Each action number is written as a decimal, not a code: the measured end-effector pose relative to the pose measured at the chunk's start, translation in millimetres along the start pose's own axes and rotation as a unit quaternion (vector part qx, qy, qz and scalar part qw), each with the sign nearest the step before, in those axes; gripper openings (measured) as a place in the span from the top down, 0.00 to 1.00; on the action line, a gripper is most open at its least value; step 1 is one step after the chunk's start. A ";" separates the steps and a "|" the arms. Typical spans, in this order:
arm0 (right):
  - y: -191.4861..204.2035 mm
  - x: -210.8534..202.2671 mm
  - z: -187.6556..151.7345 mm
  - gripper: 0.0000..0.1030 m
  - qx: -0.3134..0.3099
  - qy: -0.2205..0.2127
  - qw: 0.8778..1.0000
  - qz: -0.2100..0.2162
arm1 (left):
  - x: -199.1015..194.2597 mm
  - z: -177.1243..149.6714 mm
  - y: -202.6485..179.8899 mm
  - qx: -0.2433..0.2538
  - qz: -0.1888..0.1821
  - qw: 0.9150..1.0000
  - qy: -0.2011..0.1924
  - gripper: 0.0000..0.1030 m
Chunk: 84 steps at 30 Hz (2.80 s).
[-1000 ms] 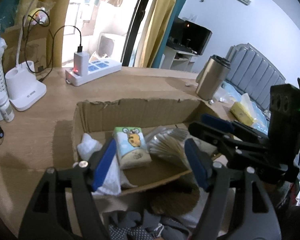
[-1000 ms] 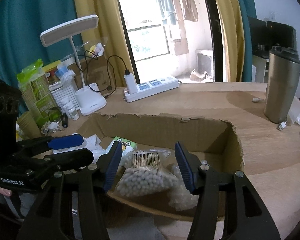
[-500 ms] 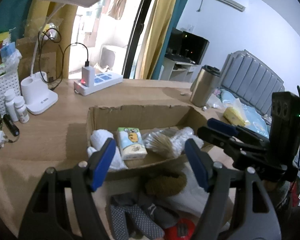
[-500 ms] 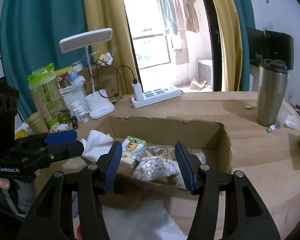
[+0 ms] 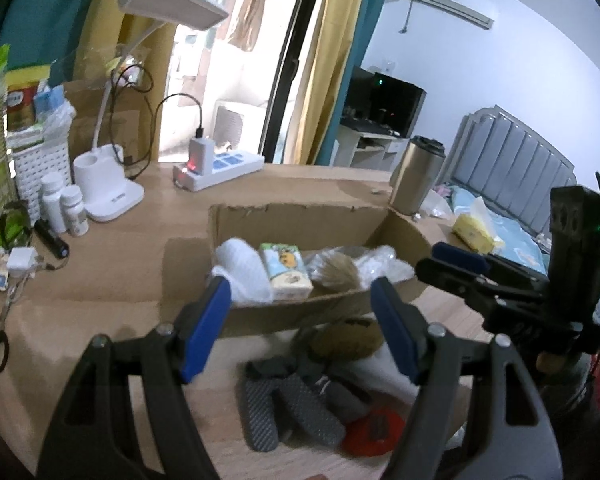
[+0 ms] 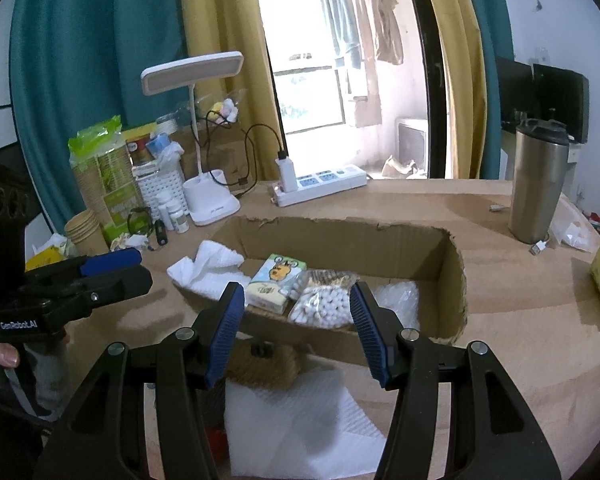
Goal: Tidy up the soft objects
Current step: 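Grasp the brown fuzzy pad with the right gripper, then grasp the grey dotted socks with the left gripper while the right gripper lifts the pad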
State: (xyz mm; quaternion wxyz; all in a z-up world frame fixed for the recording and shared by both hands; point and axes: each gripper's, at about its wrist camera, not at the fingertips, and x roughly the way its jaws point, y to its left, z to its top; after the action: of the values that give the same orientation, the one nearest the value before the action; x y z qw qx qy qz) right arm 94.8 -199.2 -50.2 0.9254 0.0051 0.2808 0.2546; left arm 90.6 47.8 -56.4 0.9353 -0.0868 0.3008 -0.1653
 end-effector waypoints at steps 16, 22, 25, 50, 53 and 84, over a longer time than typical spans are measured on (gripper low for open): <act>24.2 32.9 -20.5 0.26 -0.020 0.054 0.998 0.012 | 2.6 -30.6 34.5 -0.045 0.007 0.998 0.035 0.22; 31.1 43.4 -27.5 0.26 -0.026 0.075 0.997 0.024 | 3.0 -36.0 43.4 -0.065 -0.003 0.997 0.037 0.10; 31.0 48.9 -31.2 0.26 -0.024 0.088 0.996 0.024 | 5.3 -37.8 45.8 -0.073 -0.006 0.997 0.041 0.09; 15.8 35.7 -39.4 0.47 -0.011 0.082 0.996 0.035 | 51.1 -59.1 10.6 -0.002 0.002 0.992 0.126 0.08; 6.1 28.4 -39.4 0.47 0.001 0.072 0.997 0.032 | 56.5 -59.9 2.8 0.015 0.007 0.991 0.134 0.08; -43.9 -4.5 -52.2 0.47 0.052 0.028 0.998 0.027 | 48.7 -45.0 -37.3 0.102 0.008 0.988 0.116 0.66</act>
State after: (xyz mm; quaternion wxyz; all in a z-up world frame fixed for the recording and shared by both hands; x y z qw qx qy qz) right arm 84.9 -246.5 -98.5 0.9084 0.0535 0.3191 0.2649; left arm 91.6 -7.4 -108.8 0.8992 0.0311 0.3898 -0.1966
